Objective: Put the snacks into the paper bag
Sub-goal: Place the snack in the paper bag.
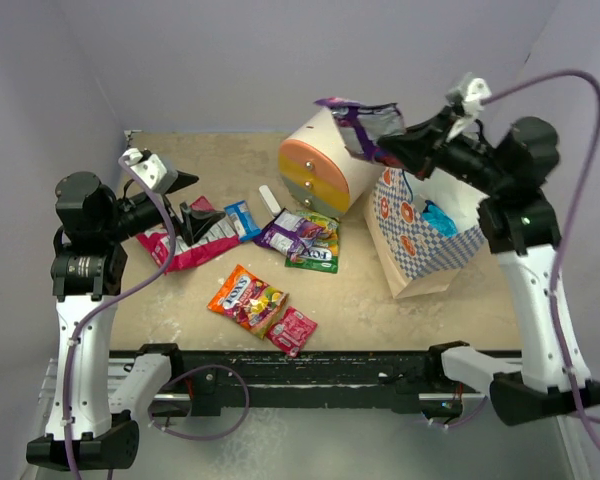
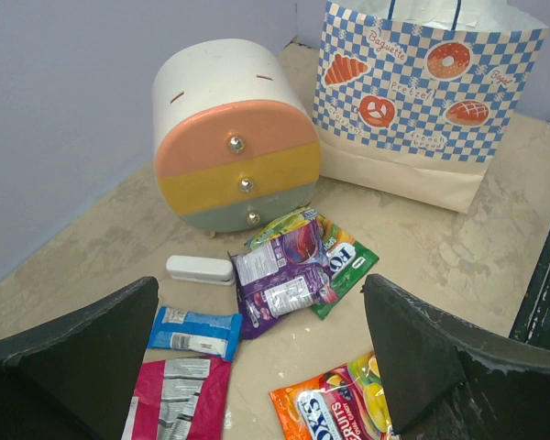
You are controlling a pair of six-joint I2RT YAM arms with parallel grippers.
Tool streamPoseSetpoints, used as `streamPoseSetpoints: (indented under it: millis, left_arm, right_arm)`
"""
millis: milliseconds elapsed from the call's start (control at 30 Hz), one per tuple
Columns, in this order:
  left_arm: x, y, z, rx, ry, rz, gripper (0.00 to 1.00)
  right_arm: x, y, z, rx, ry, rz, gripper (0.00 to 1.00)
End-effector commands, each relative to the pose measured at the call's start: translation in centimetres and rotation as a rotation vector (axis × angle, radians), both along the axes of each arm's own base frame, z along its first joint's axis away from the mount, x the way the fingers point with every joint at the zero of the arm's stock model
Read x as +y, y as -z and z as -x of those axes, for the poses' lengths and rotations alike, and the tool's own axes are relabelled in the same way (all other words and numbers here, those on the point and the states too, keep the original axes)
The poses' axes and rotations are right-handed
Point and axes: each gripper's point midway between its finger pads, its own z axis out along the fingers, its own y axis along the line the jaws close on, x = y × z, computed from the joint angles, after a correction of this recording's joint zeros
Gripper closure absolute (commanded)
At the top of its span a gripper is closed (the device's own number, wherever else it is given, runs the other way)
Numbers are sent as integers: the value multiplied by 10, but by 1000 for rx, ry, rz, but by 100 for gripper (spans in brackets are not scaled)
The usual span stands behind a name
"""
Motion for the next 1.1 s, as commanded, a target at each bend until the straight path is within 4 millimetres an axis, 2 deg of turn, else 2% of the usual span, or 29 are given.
streamPoseSetpoints:
  millis: [0, 100, 200, 267, 367, 567, 700, 967, 1067]
  left_arm:
    - [5, -14, -1, -65, -24, -24, 4]
    - [4, -13, -2, -61, -20, -23, 4]
    - [4, -12, -3, -58, -17, -23, 4]
    - [4, -11, -4, -57, -16, -22, 3]
    - [4, -10, -3, -59, -18, -24, 3]
    - [4, -6, -3, -57, -17, -29, 3]
    - [3, -3, -3, -53, -10, -27, 3]
    - [2, -2, 0, -53, -1, -25, 3]
    - [2, -2, 1, -54, 1, -25, 2]
  right_arm:
    - [-56, -59, 24, -179, 301, 2, 100]
    - [-99, -67, 22, -206, 546, 21, 100]
    - [-145, -64, 17, -207, 794, 46, 100]
    - [-170, -53, 13, -190, 928, 83, 100]
    - [-192, -22, 9, -138, 1041, 169, 100]
    - [-208, 40, 11, -11, 1086, 336, 100]
    - [-208, 82, 10, 101, 1052, 442, 100]
    - [-194, 133, -3, 290, 923, 572, 100]
    - [-191, 152, -14, 348, 879, 636, 100]
